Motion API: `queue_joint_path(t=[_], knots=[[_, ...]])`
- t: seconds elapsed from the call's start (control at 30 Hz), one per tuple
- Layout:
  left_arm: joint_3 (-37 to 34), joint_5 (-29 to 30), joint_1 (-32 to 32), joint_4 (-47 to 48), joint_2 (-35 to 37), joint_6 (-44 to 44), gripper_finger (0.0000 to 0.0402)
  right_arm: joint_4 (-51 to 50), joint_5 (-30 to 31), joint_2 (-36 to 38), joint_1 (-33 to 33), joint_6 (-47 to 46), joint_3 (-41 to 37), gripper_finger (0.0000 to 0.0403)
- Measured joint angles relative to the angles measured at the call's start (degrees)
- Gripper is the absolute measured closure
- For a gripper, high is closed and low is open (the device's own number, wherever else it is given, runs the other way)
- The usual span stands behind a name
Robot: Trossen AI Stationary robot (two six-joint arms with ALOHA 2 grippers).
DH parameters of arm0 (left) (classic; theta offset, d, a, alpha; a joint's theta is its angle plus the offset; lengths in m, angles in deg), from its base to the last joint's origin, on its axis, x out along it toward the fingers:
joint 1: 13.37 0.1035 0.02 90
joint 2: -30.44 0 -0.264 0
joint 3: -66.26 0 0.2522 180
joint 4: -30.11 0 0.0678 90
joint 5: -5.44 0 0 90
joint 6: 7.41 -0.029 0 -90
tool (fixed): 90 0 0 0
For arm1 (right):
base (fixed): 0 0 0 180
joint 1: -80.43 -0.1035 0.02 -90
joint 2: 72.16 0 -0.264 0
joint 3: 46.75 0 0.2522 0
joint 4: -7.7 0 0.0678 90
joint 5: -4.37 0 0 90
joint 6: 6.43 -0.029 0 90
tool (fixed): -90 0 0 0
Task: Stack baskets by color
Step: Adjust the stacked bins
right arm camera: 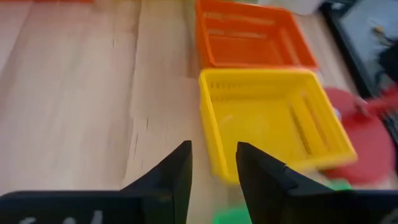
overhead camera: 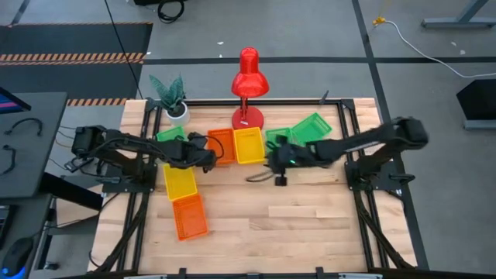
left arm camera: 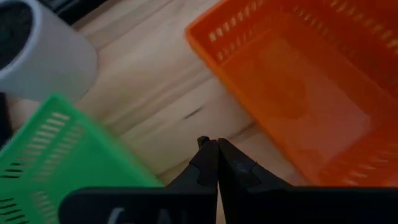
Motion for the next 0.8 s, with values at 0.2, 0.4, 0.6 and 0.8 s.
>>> queue_joint_path(t=[0.2,0.4,0.6,0.8], knots=[[0.02,0.02,2.95,-2.38,-1.35,-4.66,0.0397,-6.18,7.70,14.67,-8.55,-15.03,-10.50,0.0288],[0.02,0.07,5.39,-7.70,-2.42,-11.42,0.0397,-11.74,10.95,22.33,-15.46,-28.99,-16.39,0.0291],[0.03,0.00,7.05,-13.51,-3.76,-16.28,0.0395,-13.20,12.36,22.99,-20.20,-33.27,-17.08,0.0291],[0.02,0.07,7.30,-19.41,-4.22,-20.89,0.0394,-12.55,12.74,22.65,-22.46,-34.36,-17.08,0.0291]])
